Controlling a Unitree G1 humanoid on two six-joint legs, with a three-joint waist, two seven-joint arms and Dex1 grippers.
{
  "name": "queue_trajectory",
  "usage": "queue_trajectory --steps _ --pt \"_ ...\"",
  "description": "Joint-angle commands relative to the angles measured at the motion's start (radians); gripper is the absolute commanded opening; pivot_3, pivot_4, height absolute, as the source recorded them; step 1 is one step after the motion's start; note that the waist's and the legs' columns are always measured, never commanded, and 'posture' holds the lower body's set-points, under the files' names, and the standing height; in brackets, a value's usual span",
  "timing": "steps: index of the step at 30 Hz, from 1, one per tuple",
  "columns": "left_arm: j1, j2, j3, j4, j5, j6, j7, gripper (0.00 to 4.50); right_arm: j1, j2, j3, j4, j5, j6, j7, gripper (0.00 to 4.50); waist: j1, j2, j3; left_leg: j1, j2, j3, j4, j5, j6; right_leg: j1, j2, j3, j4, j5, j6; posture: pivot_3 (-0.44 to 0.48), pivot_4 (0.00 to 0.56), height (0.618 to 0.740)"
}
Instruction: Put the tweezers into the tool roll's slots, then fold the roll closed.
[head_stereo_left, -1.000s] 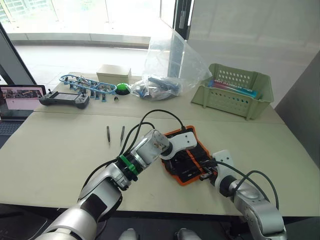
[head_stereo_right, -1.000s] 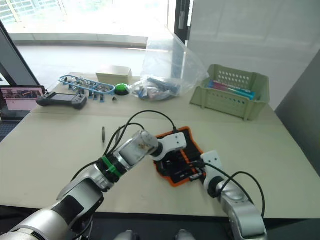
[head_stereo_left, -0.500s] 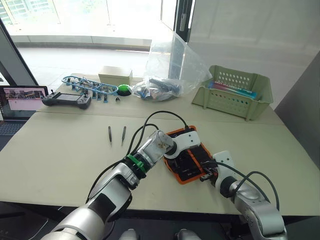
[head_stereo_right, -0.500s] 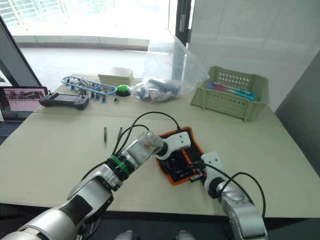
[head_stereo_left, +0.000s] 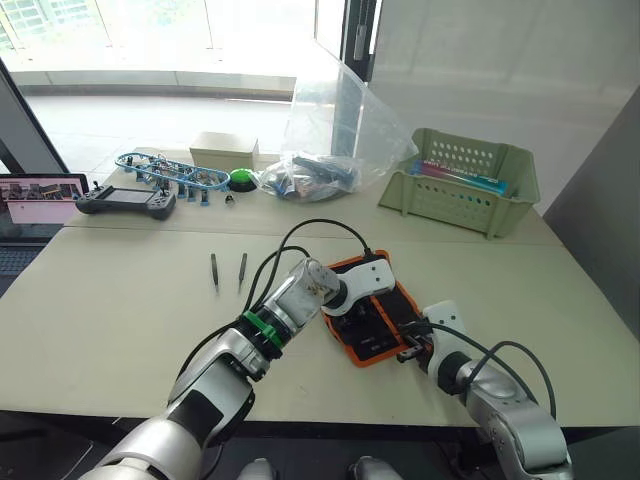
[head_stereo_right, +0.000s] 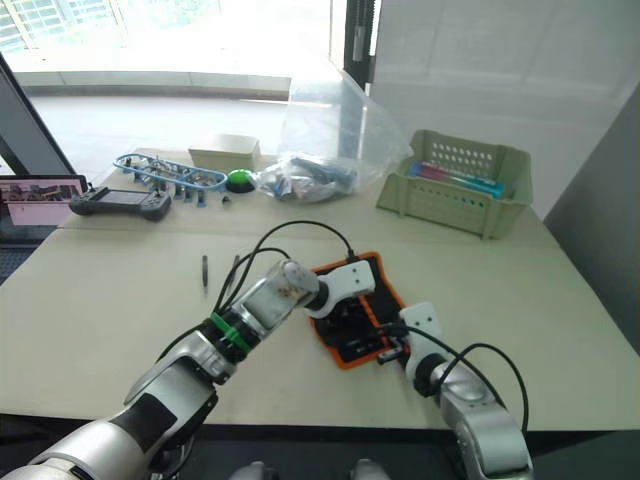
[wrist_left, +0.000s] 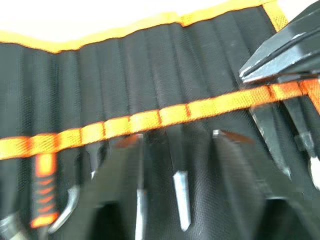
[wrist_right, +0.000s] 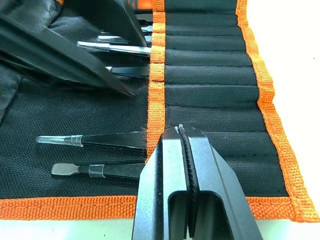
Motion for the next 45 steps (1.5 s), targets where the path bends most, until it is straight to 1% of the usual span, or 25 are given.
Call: queue_trajectory --steps 1,2,3,4,7,10,11,13,15,16,17,19,22,25,27,29,31,32,34,39,45 --pt "0.016 0.072 0.089 -0.225 -0.066 0.111 -0.052 4.02 0.030 -0.007 0.024 0.073 0.003 0.068 0.007 0.00 -0.001 0.001 0.000 0.000 0.000 0.000 0.000 0.000 0.000 0.000 0.000 0.000 0.000 0.000 0.000 0.000 0.150 0.740" --pt "0.031 0.104 0.119 -0.283 -0.090 0.147 -0.062 4.45 0.025 -0.008 0.024 0.075 0.002 0.069 0.008 0.00 -0.001 0.001 0.000 0.000 0.000 0.000 0.000 0.000 0.000 0.000 0.000 0.000 0.000 0.000 0.000 0.000 0.150 0.740" --pt "0.045 0.128 0.142 -0.327 -0.106 0.174 -0.065 4.45 0.023 -0.009 0.024 0.077 0.002 0.069 0.010 0.00 -0.001 0.001 0.000 0.000 0.000 0.000 0.000 0.000 0.000 0.000 0.000 0.000 0.000 0.000 0.000 0.000 0.150 0.740" --pt "0.078 0.164 0.196 -0.388 -0.134 0.209 -0.065 4.45 0.017 -0.012 0.025 0.080 0.002 0.070 0.013 0.00 -0.001 0.001 0.000 0.001 0.000 0.000 0.000 0.000 0.000 0.001 0.000 0.000 0.000 0.000 0.000 0.000 0.150 0.740" --pt "0.159 0.222 0.308 -0.507 -0.190 0.276 -0.042 4.45 0.011 -0.020 0.024 0.087 0.002 0.065 0.022 0.00 -0.012 0.003 0.000 0.001 0.001 0.000 0.000 0.000 0.000 0.001 0.000 0.000 0.000 0.000 0.000 0.000 0.150 0.740" --pt "0.363 0.292 0.482 -0.605 -0.191 0.206 0.059 4.45 0.002 -0.029 0.024 0.094 0.001 0.060 0.033 0.00 -0.019 0.005 0.000 0.003 0.002 0.001 -0.001 0.000 0.000 0.001 0.000 0.000 0.000 0.000 0.000 0.000 0.150 0.740" --pt "0.404 0.303 0.509 -0.627 -0.194 0.183 0.078 4.45 0.003 -0.032 0.022 0.095 0.002 0.058 0.036 0.00 -0.020 0.006 0.000 0.004 0.002 0.001 -0.001 0.000 0.000 0.002 0.000 0.001 0.001 0.000 0.000 0.000 0.150 0.740" --pt "0.530 0.326 0.580 -0.689 -0.177 0.103 0.141 4.45 -0.001 -0.041 0.023 0.099 0.001 0.057 0.047 0.00 -0.014 0.005 0.000 0.004 0.003 0.000 -0.002 0.000 0.000 0.002 0.000 0.000 0.001 0.000 -0.001 0.000 0.150 0.740" --pt "0.628 0.325 0.646 -0.749 -0.189 0.076 0.190 4.45 -0.005 -0.049 0.024 0.104 0.003 0.054 0.057 0.00 -0.009 0.003 0.000 0.004 0.003 0.000 -0.002 0.000 0.000 0.002 0.000 0.000 0.000 0.000 -0.001 0.000 0.150 0.740" --pt "0.652 0.321 0.661 -0.768 -0.201 0.074 0.203 4.45 -0.004 -0.052 0.024 0.106 0.003 0.051 0.061 0.00 -0.004 0.003 0.000 0.004 0.003 0.000 -0.002 0.000 0.000 0.002 -0.002 0.000 0.000 0.000 -0.001 0.000 0.150 0.740" --pt "0.703 0.290 0.707 -0.802 -0.209 0.105 0.251 4.45 -0.007 -0.056 0.024 0.110 0.003 0.050 0.065 0.00 0.000 0.002 0.000 0.004 0.003 0.001 -0.002 0.000 0.000 0.002 -0.003 0.000 -0.001 0.000 -0.001 0.000 0.150 0.740" --pt "0.806 0.218 0.807 -0.868 -0.219 0.142 0.351 4.45 -0.013 -0.062 0.025 0.116 0.003 0.049 0.071 0.00 0.003 0.001 -0.001 0.004 0.004 0.004 -0.002 0.000 0.000 0.002 -0.005 0.000 -0.002 -0.003 -0.007 0.000 0.150 0.740" --pt "0.991 0.145 0.880 -0.968 -0.185 0.129 0.453 4.45 -0.019 -0.070 0.027 0.127 0.002 0.043 0.082 0.00 -0.002 0.000 -0.001 0.006 0.005 0.005 -0.002 0.000 0.000 0.003 -0.005 0.001 -0.002 -0.003 -0.007 0.000 0.150 0.740" --pt "1.136 0.070 0.911 -1.059 -0.184 0.067 0.524 4.45 -0.021 -0.075 0.032 0.136 -0.002 0.037 0.094 0.00 0.002 -0.002 -0.002 0.005 0.006 0.005 -0.003 -0.001 0.000 0.002 -0.005 0.000 -0.002 -0.003 -0.007 0.000 0.150 0.740" --pt "1.208 0.017 0.920 -1.112 -0.187 0.050 0.573 4.45 -0.026 -0.077 0.034 0.140 -0.002 0.035 0.099 0.00 0.008 -0.003 -0.003 0.005 0.006 0.004 -0.003 -0.002 -0.002 0.001 -0.005 0.000 -0.002 -0.004 -0.009 0.000 0.150 0.740" --pt "1.257 -0.028 0.917 -1.151 -0.191 0.045 0.616 4.45 -0.029 -0.080 0.036 0.144 -0.003 0.033 0.104 0.00 0.009 -0.003 -0.003 0.005 0.006 0.004 -0.003 -0.005 -0.008 0.001 -0.006 0.000 -0.003 -0.004 -0.009 0.000 0.150 0.740" --pt "1.300 -0.090 0.903 -1.192 -0.189 0.062 0.675 4.45 -0.036 -0.086 0.041 0.151 -0.005 0.030 0.112 0.00 0.008 -0.003 -0.003 0.006 0.006 0.004 -0.003 -0.006 -0.009 0.001 -0.006 0.001 -0.004 -0.004 -0.009 0.000 0.150 0.740" --pt "1.310 -0.099 0.894 -1.201 -0.186 0.064 0.690 4.45 -0.039 -0.088 0.042 0.154 -0.005 0.029 0.115 0.00 0.007 -0.003 -0.003 0.006 0.006 0.004 -0.003 -0.006 -0.010 0.000 -0.007 0.002 -0.005 -0.004 -0.009 0.000 0.150 0.740" --pt "1.314 -0.112 0.894 -1.204 -0.185 0.083 0.721 4.45 -0.045 -0.093 0.042 0.157 -0.005 0.029 0.120 0.00 0.002 -0.004 -0.003 0.006 0.006 0.003 -0.003 -0.007 -0.010 0.001 -0.007 0.004 -0.007 -0.004 -0.009 0.000 0.150 0.740" --pt "1.313 -0.092 0.871 -1.179 -0.192 0.076 0.736 4.45 -0.054 -0.097 0.043 0.160 -0.007 0.031 0.130 0.00 -0.008 -0.006 -0.004 0.005 0.004 0.008 -0.003 -0.007 -0.008 0.001 -0.006 0.003 -0.007 -0.004 -0.009 0.000 0.150 0.740" --pt "1.255 -0.054 0.846 -1.099 -0.194 0.066 0.736 4.45 -0.054 -0.089 0.044 0.164 -0.010 0.027 0.127 0.00 -0.012 -0.005 -0.003 0.005 0.005 0.007 -0.003 -0.008 -0.008 0.000 -0.004 0.001 -0.006 -0.004 -0.010 0.000 0.150 0.740"
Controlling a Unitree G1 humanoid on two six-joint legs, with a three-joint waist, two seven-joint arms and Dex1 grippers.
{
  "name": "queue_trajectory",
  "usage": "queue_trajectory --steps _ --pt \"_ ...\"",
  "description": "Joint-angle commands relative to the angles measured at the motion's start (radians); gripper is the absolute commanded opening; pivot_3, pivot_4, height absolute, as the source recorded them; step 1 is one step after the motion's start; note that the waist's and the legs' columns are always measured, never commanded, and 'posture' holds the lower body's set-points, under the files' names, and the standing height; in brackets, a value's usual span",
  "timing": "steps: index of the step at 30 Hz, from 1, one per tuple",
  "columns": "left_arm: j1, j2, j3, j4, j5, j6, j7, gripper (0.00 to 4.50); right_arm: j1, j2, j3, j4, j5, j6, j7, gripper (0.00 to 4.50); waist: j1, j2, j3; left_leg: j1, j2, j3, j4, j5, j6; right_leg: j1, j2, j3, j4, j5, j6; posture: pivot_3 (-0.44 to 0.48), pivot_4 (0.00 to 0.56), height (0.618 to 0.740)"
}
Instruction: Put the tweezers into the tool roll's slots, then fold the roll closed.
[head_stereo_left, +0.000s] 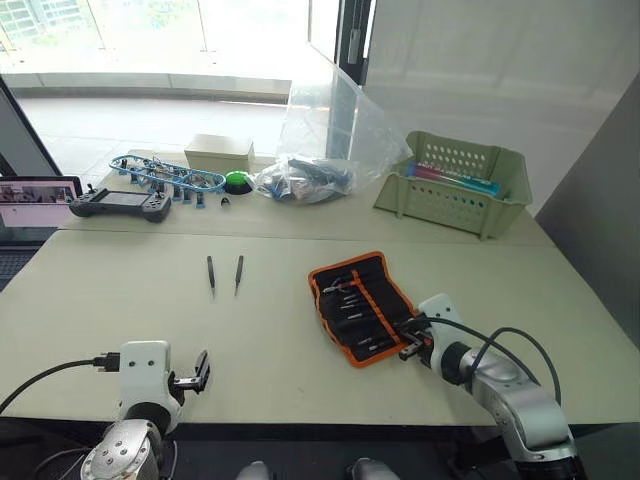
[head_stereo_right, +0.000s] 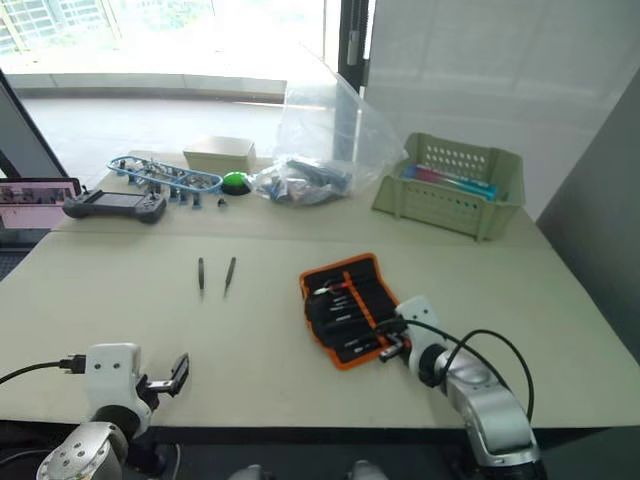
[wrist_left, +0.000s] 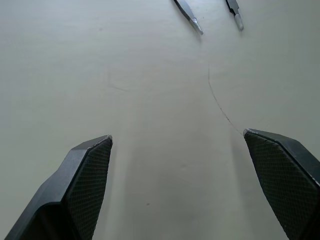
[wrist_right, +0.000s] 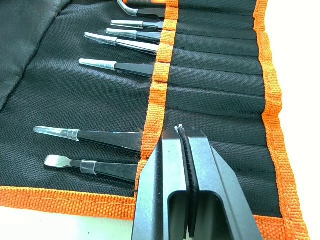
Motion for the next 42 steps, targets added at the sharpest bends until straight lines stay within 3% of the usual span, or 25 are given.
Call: queue_trajectory --steps 1,10,32,42 --pt "-0.037 0.023 -0.015 0.035 0.001 -0.022 0.006 4.45 0.032 -0.001 0.030 0.062 -0.010 0.035 -0.003 0.00 0.000 0.000 0.000 0.000 0.000 0.000 0.000 0.000 0.000 0.000 0.000 0.000 0.000 0.000 0.000 0.000 0.150 0.740" --pt "-0.323 0.076 -0.052 0.360 0.025 -0.054 0.048 4.45 0.030 0.006 0.024 0.055 -0.007 0.040 -0.018 0.00 0.005 0.000 0.000 0.001 -0.001 -0.001 0.000 0.000 0.000 0.000 0.000 -0.001 -0.001 0.000 0.000 0.000 0.150 0.740" --pt "-0.761 0.091 -0.089 1.078 0.046 -0.301 0.136 4.45 0.011 0.009 0.020 0.046 0.001 0.052 -0.031 0.00 0.025 0.010 -0.003 0.006 -0.003 -0.003 0.000 0.000 0.000 0.002 0.000 -0.002 0.002 0.001 0.001 0.000 0.150 0.740" --pt "-0.811 0.061 -0.106 1.160 0.032 -0.341 0.146 1.34 0.005 0.015 0.020 0.049 0.000 0.049 -0.036 0.00 0.024 0.011 -0.003 0.007 -0.004 -0.003 0.000 0.000 0.000 0.004 0.000 -0.002 0.003 0.002 0.002 0.000 0.150 0.740"
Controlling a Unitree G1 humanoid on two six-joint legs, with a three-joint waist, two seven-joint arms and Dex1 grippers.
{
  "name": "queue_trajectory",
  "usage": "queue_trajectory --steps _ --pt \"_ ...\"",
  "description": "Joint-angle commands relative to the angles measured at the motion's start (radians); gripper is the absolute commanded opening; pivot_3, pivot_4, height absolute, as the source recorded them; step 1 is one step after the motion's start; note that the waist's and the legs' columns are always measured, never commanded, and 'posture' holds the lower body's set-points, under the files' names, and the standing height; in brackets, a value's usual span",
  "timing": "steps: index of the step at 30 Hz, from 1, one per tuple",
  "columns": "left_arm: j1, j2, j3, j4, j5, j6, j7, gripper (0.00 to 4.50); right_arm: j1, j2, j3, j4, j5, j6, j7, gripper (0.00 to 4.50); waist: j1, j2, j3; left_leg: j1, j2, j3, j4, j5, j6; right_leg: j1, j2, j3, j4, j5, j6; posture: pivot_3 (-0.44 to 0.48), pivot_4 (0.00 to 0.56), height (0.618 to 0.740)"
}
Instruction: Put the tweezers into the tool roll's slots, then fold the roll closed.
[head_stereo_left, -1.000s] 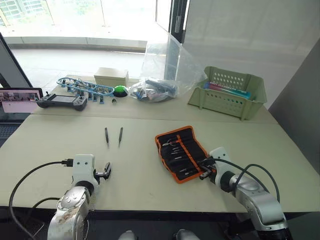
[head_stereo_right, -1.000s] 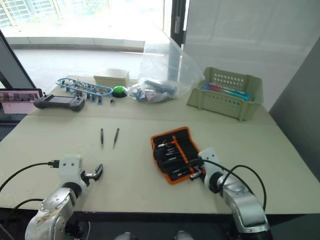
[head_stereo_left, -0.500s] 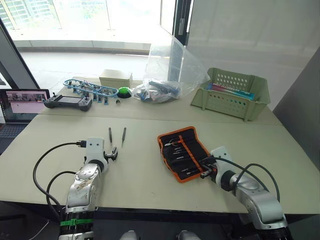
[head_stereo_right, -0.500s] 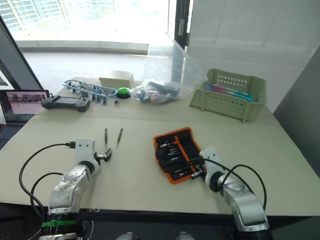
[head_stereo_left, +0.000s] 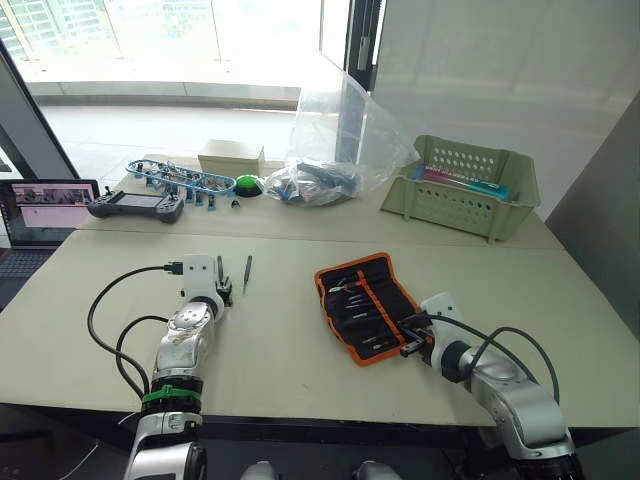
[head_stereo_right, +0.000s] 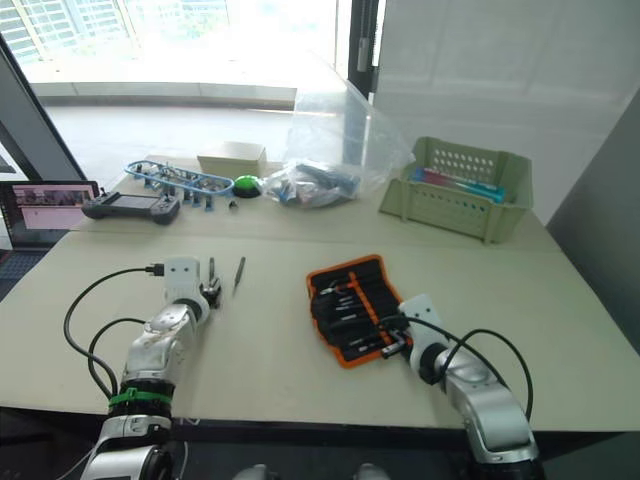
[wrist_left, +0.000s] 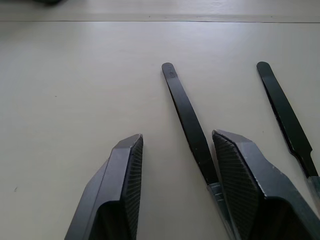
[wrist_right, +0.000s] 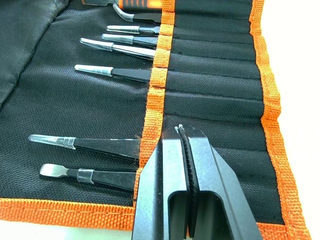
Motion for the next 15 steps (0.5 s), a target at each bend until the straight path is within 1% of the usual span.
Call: queue_trajectory --steps 1,4,10,13,15 --pt "0.013 -0.021 -0.023 0.042 -0.005 0.021 -0.007 1.01 0.024 0.005 0.026 0.037 0.001 0.047 -0.001 0.00 0.000 0.000 0.000 0.000 0.000 0.000 0.000 0.000 0.000 0.000 0.000 0.000 0.000 0.000 0.000 0.000 0.150 0.740" --pt "0.016 -0.023 -0.020 0.038 -0.007 0.023 -0.002 0.03 0.026 0.005 0.026 0.036 0.001 0.047 -0.002 0.00 0.001 0.000 0.000 0.000 0.000 0.000 0.000 0.000 0.000 -0.001 0.000 0.000 -0.001 0.000 0.000 0.000 0.150 0.740" --pt "0.000 0.001 -0.001 0.021 -0.001 -0.004 0.020 0.03 0.029 0.008 0.027 0.034 0.001 0.047 -0.005 0.00 0.001 0.000 0.000 0.000 0.000 0.000 0.000 0.000 0.000 -0.001 0.000 0.000 -0.001 0.000 0.000 0.000 0.150 0.740" --pt "-0.005 0.046 -0.035 -0.013 0.044 -0.067 0.007 0.03 0.031 0.010 0.026 0.033 0.001 0.045 -0.007 0.00 -0.001 -0.001 0.001 -0.001 0.000 0.000 -0.001 0.000 0.000 -0.002 0.000 0.000 -0.001 0.000 0.000 0.000 0.150 0.740" --pt "-0.014 0.077 -0.054 -0.048 0.059 -0.106 -0.015 0.03 0.033 0.011 0.027 0.031 0.001 0.045 -0.008 0.00 -0.002 -0.004 0.003 -0.006 0.000 0.000 -0.002 0.000 0.000 -0.004 0.000 0.000 -0.001 0.000 0.000 0.000 0.150 0.740"
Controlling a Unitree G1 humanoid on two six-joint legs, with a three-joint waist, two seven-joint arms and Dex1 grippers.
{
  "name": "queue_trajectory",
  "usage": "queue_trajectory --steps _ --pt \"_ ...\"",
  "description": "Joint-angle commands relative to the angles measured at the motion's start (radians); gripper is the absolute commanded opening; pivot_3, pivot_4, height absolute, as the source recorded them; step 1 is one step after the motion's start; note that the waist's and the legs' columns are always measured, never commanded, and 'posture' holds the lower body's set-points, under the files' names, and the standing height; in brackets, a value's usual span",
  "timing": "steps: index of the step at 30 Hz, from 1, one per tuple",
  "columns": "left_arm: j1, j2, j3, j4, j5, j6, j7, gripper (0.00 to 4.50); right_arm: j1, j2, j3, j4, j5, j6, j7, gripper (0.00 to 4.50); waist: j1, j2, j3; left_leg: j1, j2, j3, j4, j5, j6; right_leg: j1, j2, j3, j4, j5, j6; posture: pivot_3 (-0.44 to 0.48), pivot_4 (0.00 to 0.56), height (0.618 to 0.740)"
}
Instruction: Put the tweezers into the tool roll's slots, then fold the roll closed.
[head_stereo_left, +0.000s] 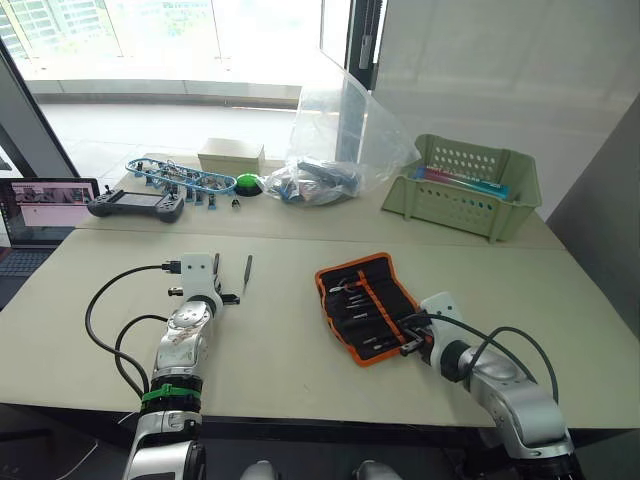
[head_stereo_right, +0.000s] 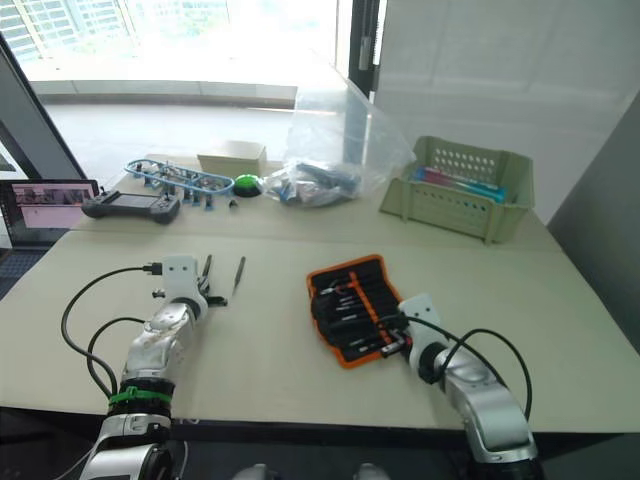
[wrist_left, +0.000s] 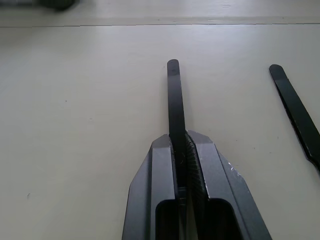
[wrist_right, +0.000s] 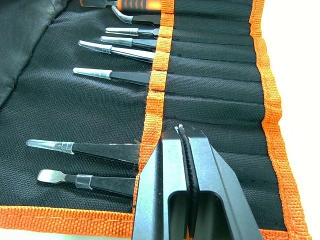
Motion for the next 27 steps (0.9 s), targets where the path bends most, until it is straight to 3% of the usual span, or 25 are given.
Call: queue_trajectory --steps 1,8,14,18,22,27 --pt "-0.023 0.048 -0.035 -0.073 0.032 -0.069 -0.039 0.03 0.031 0.005 0.026 0.033 0.001 0.045 -0.001 0.00 -0.001 -0.004 0.003 -0.001 0.000 0.000 -0.001 0.000 0.000 -0.001 0.000 0.000 0.000 0.001 0.000 0.000 0.150 0.740" --pt "-0.067 0.123 -0.161 -0.274 -0.003 -0.070 -0.275 0.03 0.041 0.004 0.024 0.023 0.000 0.049 -0.001 0.00 -0.002 -0.006 0.004 -0.005 0.001 0.000 -0.003 0.003 0.004 -0.004 0.000 0.000 -0.004 0.004 0.005 0.000 0.150 0.740" --pt "-0.115 0.155 -0.328 -0.487 -0.207 0.219 -0.624 0.03 0.048 -0.002 0.028 0.018 0.000 0.056 0.006 0.00 -0.003 -0.006 0.004 -0.007 -0.001 0.000 -0.009 0.004 0.008 -0.004 0.000 0.001 -0.008 0.005 0.000 0.000 0.150 0.740" --pt "-0.169 0.173 -0.385 -0.513 -0.263 0.357 -0.710 0.03 0.056 -0.003 0.026 0.011 -0.001 0.058 0.002 0.00 -0.004 -0.006 0.004 -0.008 -0.001 0.000 -0.010 0.004 0.008 -0.008 0.001 0.001 -0.005 0.000 0.004 0.000 0.150 0.740" --pt "-0.236 0.243 -0.577 -0.508 -0.203 0.470 -0.801 0.03 0.080 0.009 0.027 -0.009 0.000 0.064 -0.013 0.00 -0.003 -0.004 0.005 -0.007 -0.001 -0.001 -0.010 0.004 0.008 -0.007 0.001 0.001 -0.003 -0.002 0.006 0.000 0.150 0.740" --pt "-0.321 0.264 -0.701 -0.514 -0.195 0.577 -0.869 0.03 0.127 0.026 0.024 -0.041 0.003 0.071 -0.041 0.00 0.001 -0.004 0.005 -0.009 -0.002 -0.002 -0.009 0.004 0.008 -0.008 0.001 0.001 -0.003 -0.004 0.007 0.000 0.150 0.740"
